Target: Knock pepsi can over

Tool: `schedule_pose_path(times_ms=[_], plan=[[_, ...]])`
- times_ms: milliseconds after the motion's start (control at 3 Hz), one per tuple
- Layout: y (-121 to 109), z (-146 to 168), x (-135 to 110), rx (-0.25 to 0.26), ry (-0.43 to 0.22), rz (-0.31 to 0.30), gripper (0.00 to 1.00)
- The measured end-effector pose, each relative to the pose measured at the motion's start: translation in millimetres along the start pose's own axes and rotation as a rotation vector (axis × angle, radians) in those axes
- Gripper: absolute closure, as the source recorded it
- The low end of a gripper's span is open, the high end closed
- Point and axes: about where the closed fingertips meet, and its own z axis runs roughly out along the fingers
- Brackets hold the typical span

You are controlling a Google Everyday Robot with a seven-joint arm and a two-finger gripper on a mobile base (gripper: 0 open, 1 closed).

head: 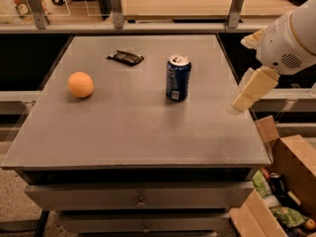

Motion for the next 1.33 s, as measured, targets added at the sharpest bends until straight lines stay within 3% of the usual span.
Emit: schedule_pose_path(times_ms=[667,1333], plan=[[-38.7,59.5,-20.1,-0.032,-0.248,0.018,0.00],[-48.2,114.1,-35.2,-0.139,-0.462,0.058,0.00]])
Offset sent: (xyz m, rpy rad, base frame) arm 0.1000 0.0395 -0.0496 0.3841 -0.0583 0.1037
